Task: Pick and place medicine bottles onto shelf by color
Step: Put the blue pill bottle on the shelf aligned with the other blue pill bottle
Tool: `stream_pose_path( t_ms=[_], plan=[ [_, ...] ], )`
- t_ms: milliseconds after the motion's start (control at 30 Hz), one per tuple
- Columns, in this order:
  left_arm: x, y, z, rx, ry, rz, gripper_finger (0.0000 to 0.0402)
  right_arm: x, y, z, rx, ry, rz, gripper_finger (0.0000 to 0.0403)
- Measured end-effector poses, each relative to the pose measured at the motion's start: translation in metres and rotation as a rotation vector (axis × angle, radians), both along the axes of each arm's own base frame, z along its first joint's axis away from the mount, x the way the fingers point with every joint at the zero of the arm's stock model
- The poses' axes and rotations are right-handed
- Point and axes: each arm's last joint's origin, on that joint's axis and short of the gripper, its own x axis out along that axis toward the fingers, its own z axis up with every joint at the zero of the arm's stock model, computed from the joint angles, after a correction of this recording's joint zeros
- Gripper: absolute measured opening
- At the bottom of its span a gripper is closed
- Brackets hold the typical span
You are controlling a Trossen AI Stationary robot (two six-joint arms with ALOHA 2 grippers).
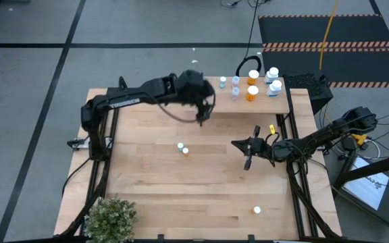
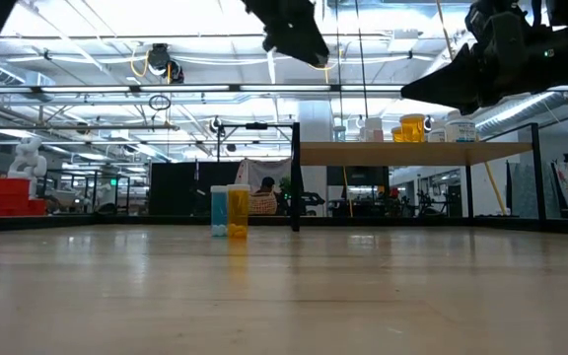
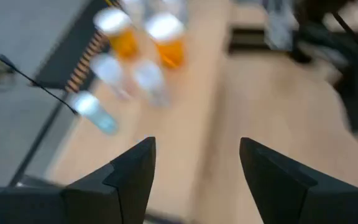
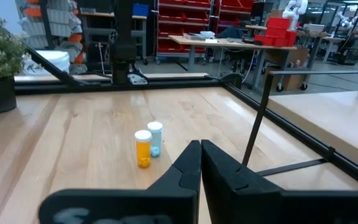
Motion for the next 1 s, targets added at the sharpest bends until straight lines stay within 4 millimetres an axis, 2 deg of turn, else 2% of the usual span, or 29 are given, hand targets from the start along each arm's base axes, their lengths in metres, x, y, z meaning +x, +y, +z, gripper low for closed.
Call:
stream_pose_path(
  t_ms=[133,267,467,567,767,1000],
  plan=[
    [-0.014,-0.037,-0.01,-0.024,0.054,-0.06,0.0222,0.0,0.001,0.0,0.02,-0.007,0.004,0.0004],
    [-0.039,-0.071,-0.026,-0.026,0.09,-0.025,0.0219,-0.001,0.004,0.0,0.019,-0.003,0.022,0.0004],
    [-0.074,-0.109,-0.057,-0.022,0.112,0.027,0.0219,-0.001,0.004,0.0,0.012,-0.001,0.024,0.0004],
    [-0.085,-0.116,-0.076,-0.017,0.138,0.054,0.0219,-0.001,0.004,0.0,0.002,0.0,0.025,0.0004],
    [-0.096,-0.115,-0.114,-0.028,0.243,0.058,0.0227,-0.001,0.004,0.0,-0.003,-0.002,0.025,0.0004],
    [-0.104,-0.118,-0.151,-0.065,0.271,-0.019,0.0282,-0.001,0.004,-0.002,0.019,0.013,0.021,0.0004]
  ],
)
